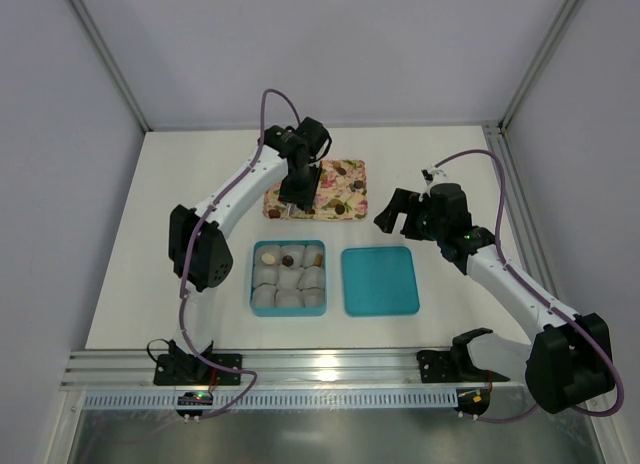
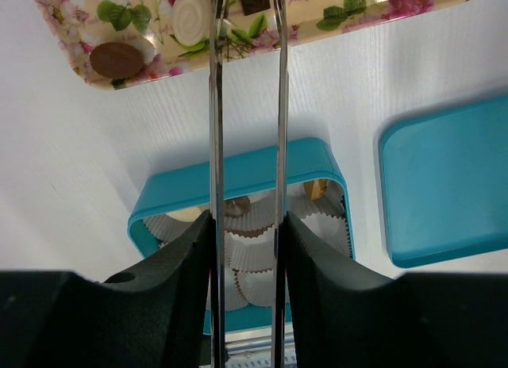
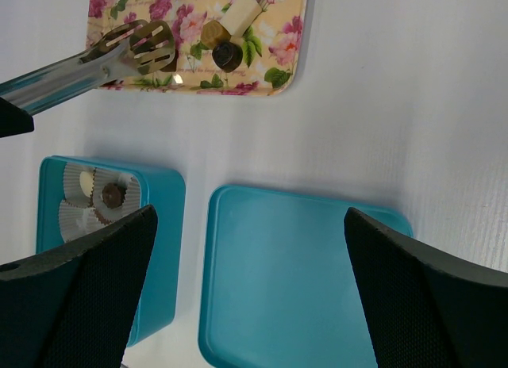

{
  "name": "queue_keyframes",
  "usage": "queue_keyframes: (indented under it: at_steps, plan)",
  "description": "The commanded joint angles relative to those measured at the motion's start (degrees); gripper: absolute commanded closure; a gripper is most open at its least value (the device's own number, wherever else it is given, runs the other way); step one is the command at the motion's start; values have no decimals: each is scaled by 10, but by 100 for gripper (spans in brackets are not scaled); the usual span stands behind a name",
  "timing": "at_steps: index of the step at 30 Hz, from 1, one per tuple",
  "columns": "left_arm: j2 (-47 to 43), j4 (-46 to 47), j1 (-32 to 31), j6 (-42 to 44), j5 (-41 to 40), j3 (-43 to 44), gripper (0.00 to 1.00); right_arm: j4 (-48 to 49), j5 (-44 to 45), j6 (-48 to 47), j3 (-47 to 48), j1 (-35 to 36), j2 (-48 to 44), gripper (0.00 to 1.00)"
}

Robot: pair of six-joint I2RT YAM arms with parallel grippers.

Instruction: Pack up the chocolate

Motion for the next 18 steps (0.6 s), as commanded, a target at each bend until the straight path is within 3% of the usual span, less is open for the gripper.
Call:
queue_keyframes:
  at_steps: [1,18]
  plan:
    - [-11,-9,2,13,-7,2,61,10,4,-5,-2,3,-9,0]
    - [-13,-9,0,12,11,-16,64,8,1,-4,-1,3,-12,0]
